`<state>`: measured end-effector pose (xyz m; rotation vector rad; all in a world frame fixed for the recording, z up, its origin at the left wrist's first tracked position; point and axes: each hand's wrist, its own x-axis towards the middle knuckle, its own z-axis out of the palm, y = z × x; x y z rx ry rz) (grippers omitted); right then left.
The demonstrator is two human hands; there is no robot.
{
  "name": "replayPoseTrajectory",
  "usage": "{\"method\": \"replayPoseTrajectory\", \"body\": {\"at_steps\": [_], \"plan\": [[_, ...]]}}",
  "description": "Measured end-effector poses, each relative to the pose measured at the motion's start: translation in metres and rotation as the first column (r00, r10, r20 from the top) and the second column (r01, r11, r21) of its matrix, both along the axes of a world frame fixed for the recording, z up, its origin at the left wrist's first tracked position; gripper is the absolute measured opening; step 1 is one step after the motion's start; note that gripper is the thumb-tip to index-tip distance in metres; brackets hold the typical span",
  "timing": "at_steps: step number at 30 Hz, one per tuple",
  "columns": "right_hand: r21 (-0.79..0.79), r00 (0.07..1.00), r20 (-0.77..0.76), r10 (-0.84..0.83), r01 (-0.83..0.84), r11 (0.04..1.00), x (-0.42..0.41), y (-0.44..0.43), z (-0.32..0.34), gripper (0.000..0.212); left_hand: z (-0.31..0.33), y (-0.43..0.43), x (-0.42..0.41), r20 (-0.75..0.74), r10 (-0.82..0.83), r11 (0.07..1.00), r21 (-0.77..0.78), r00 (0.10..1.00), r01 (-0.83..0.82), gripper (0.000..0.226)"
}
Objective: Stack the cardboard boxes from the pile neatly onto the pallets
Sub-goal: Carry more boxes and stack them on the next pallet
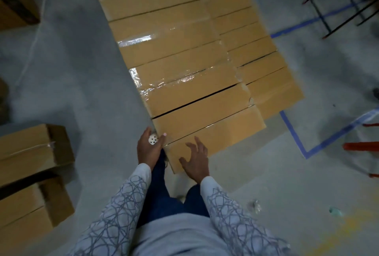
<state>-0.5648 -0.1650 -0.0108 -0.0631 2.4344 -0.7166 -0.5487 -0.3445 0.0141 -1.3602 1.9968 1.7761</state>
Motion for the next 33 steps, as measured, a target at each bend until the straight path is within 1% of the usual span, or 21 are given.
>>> {"method": "replayPoseTrajectory", "body": {"at_steps": [2, 3, 4, 6, 8, 10, 12, 14, 16, 19, 23, 26, 28, 30, 33], "plan": [[-0.016, 0.998, -0.036, 0.042, -0.043, 0.999, 0.002, 0.013, 0.011, 0.059, 0.014, 0.016, 0.013, -0.047, 0.015, 1.0, -0.012, 0.999, -0.016, 0.065], [-0.02, 0.997, -0.062, 0.036, -0.037, 0.999, 0.004, 0.022, 0.017, 0.058, 0.021, 0.027, 0.021, -0.067, 0.024, 0.999, -0.026, 0.997, -0.026, 0.065], [-0.027, 0.996, -0.086, 0.014, -0.016, 1.0, 0.006, 0.034, 0.024, 0.056, 0.029, 0.041, 0.03, -0.094, 0.024, 0.999, -0.036, 0.995, -0.028, 0.067], [-0.042, 0.991, -0.126, -0.054, 0.049, 0.998, 0.02, 0.061, 0.036, 0.054, 0.029, 0.074, 0.053, -0.078, -0.034, 0.997, -0.072, 0.996, 0.028, 0.079], [-0.079, 0.977, -0.167, -0.129, 0.117, 0.99, 0.036, 0.09, 0.047, 0.051, 0.036, 0.111, 0.074, -0.053, -0.151, 0.984, -0.107, 0.987, 0.145, 0.076], [-0.098, 0.961, -0.198, -0.193, 0.177, 0.979, 0.05, 0.12, 0.058, 0.049, 0.047, 0.141, 0.086, -0.01, -0.32, 0.937, -0.148, 0.947, 0.315, 0.073], [-0.077, 0.951, -0.214, -0.221, 0.209, 0.975, 0.063, 0.148, 0.067, 0.049, 0.05, 0.16, 0.089, 0.044, -0.493, 0.85, -0.19, 0.869, 0.491, 0.078], [-0.065, 0.939, -0.228, -0.256, 0.247, 0.967, 0.068, 0.169, 0.071, 0.05, 0.052, 0.167, 0.08, 0.074, -0.598, 0.765, -0.245, 0.798, 0.596, 0.081], [-0.077, 0.926, -0.237, -0.294, 0.283, 0.956, 0.063, 0.184, 0.076, 0.049, 0.055, 0.173, 0.063, 0.083, -0.628, 0.73, -0.282, 0.773, 0.623, 0.081], [-0.073, 0.92, -0.258, -0.294, 0.285, 0.956, 0.046, 0.204, 0.079, 0.049, 0.059, 0.188, 0.035, 0.075, -0.655, 0.697, -0.324, 0.752, 0.64, 0.077], [-0.062, 0.9, -0.256, -0.353, 0.35, 0.935, 0.02, 0.23, 0.078, 0.05, 0.046, 0.208, 0.005, 0.07, -0.658, 0.71, -0.272, 0.75, 0.649, 0.078], [-0.048, 0.909, -0.23, -0.347, 0.346, 0.937, 0.001, 0.252, 0.071, 0.05, 0.034, 0.225, -0.013, 0.088, -0.662, 0.696, -0.296, 0.744, 0.654, 0.08], [-0.016, 0.921, -0.213, -0.325, 0.329, 0.944, -0.02, 0.268, 0.065, 0.053, 0.029, 0.237, -0.026, 0.116, -0.686, 0.647, -0.355, 0.718, 0.675, 0.082], [0.011, 0.94, -0.184, -0.286, 0.293, 0.956, -0.046, 0.28, 0.06, 0.063, 0.021, 0.251, -0.041, 0.155, -0.716, 0.582, -0.405, 0.68, 0.705, 0.084], [0.02, 0.973, -0.156, -0.17, 0.175, 0.984, -0.101, 0.296, 0.047, 0.077, 0.004, 0.274, -0.076, 0.222, -0.723, 0.505, -0.475, 0.654, 0.72, 0.09]]}}
